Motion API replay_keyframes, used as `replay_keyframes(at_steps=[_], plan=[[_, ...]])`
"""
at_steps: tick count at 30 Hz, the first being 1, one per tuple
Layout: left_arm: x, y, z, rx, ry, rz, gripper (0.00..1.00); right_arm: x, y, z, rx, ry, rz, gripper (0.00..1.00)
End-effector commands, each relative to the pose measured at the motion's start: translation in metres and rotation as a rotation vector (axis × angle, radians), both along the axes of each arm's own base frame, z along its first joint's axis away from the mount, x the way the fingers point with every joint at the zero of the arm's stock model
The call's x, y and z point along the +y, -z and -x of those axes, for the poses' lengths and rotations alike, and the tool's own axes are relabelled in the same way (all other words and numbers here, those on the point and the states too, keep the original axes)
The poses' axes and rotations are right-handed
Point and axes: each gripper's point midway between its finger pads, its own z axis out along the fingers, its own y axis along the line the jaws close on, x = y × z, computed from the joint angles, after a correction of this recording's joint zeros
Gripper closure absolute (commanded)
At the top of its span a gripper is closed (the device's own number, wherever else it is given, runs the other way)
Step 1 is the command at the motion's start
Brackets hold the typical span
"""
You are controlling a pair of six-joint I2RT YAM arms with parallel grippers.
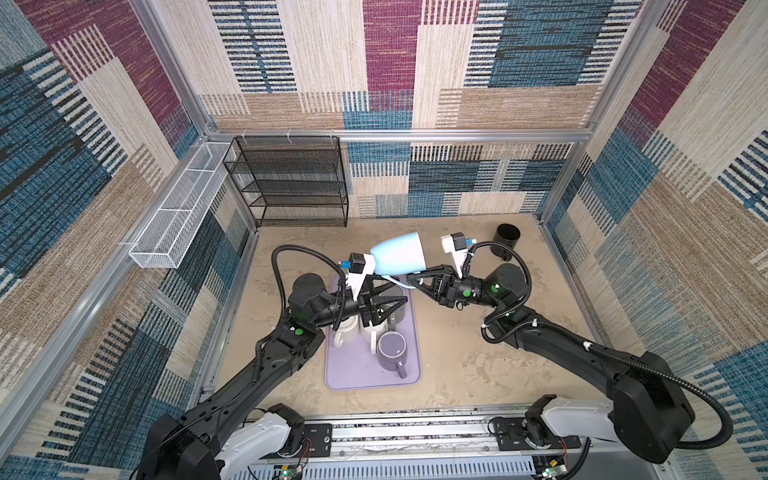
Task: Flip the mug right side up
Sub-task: 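Pull the mug away with the right gripper while the left gripper opens and withdraws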
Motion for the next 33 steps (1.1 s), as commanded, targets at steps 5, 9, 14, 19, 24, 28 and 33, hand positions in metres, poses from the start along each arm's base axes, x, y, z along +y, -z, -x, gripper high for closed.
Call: replay_keyframes(at_steps=[5, 9, 14, 19, 24, 28, 33], plan=[[0.012, 0.013, -0.03, 0.038, -0.187, -0.087, 0.16, -0.005, -0.012, -0.005, -0.052, 0.066, -0.004, 1.0], [0.015, 0.02, -0.042, 0.069, -0.249, -0.121, 0.11, -0.006, -0.008, -0.011, -0.045, 0.104, 0.026, 1.0], [0.023, 0.028, -0.052, 0.088, -0.321, -0.156, 0.1, -0.007, -0.003, -0.02, -0.033, 0.157, 0.067, 1.0], [0.029, 0.038, -0.06, 0.111, -0.376, -0.214, 0.1, -0.009, 0.005, -0.031, -0.023, 0.215, 0.12, 1.0], [0.031, 0.041, -0.064, 0.123, -0.397, -0.24, 0.1, -0.013, 0.018, -0.045, -0.005, 0.281, 0.185, 1.0], [0.033, 0.044, -0.066, 0.133, -0.408, -0.261, 0.1, -0.018, 0.03, -0.057, 0.017, 0.329, 0.241, 1.0], [0.034, 0.045, -0.063, 0.13, -0.404, -0.272, 0.09, -0.031, 0.043, -0.072, 0.044, 0.385, 0.292, 1.0]])
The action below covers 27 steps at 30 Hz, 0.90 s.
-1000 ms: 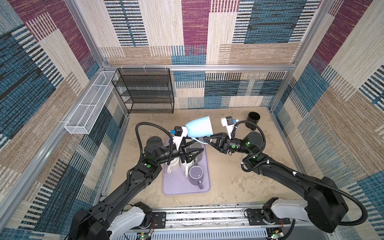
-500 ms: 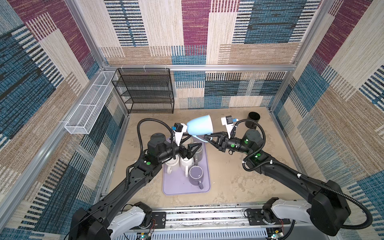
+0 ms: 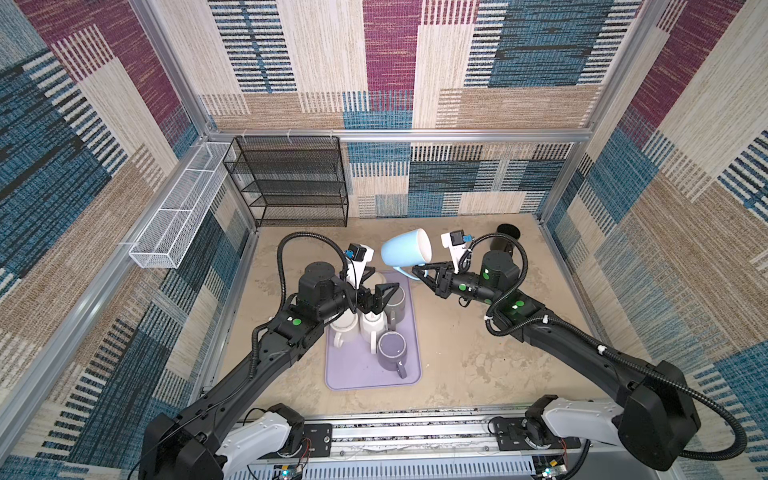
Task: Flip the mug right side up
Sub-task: 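Pull the mug away with the right gripper while the left gripper opens and withdraws, then carry the light blue mug upright toward the black mug with the right gripper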
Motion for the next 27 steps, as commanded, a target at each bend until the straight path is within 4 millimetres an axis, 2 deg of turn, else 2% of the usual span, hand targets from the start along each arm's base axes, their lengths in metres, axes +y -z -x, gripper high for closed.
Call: replay_keyframes(at_steps=[1, 11, 27], plan=[[0.003, -0.003, 0.001, -0.028, -0.003, -0.024, 0.1, -0.009, -0.006, -0.013, -0.052, 0.048, 0.019, 1.0], [0.008, -0.008, 0.005, -0.047, -0.014, -0.035, 0.09, -0.047, 0.013, -0.049, -0.005, 0.152, 0.135, 1.0], [0.02, -0.018, 0.017, -0.087, -0.039, -0.04, 0.09, -0.091, 0.034, -0.1, 0.048, 0.257, 0.298, 1.0]])
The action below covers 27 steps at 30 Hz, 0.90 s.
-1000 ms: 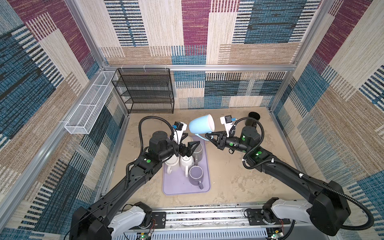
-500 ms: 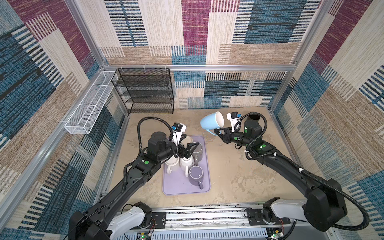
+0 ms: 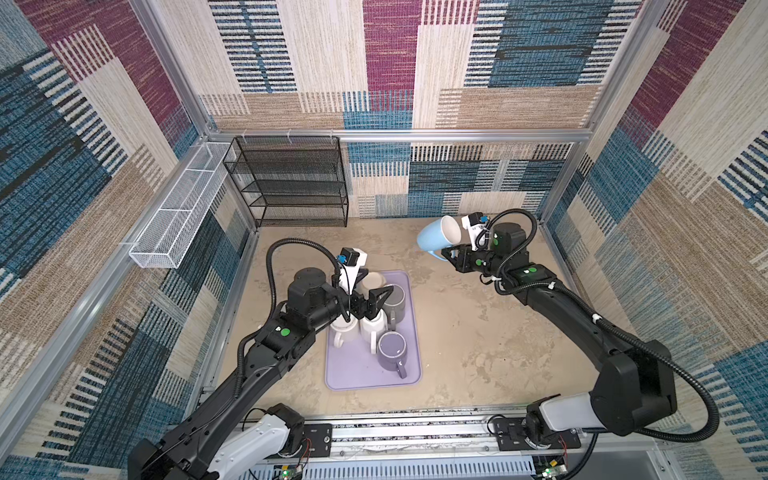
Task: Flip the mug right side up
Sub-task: 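Carry the light blue mug upright toward the black mug with the right gripper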
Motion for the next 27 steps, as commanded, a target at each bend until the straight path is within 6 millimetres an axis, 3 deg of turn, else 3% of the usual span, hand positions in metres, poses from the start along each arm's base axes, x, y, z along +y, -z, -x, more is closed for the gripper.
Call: replay_keyframes(at_steps=[1, 21, 27], plan=[[0.005, 0.0, 0.002, -0.024, -0.01, -0.028, 0.09, -0.009, -0.009, -0.013, -0.064, 0.018, 0.028, 1.0], [0.015, 0.001, 0.004, -0.033, -0.053, -0.051, 0.09, -0.078, 0.033, -0.058, 0.047, 0.225, 0.231, 1.0], [0.017, 0.002, 0.005, -0.032, -0.059, -0.055, 0.09, -0.09, 0.045, -0.072, 0.077, 0.258, 0.291, 1.0]])
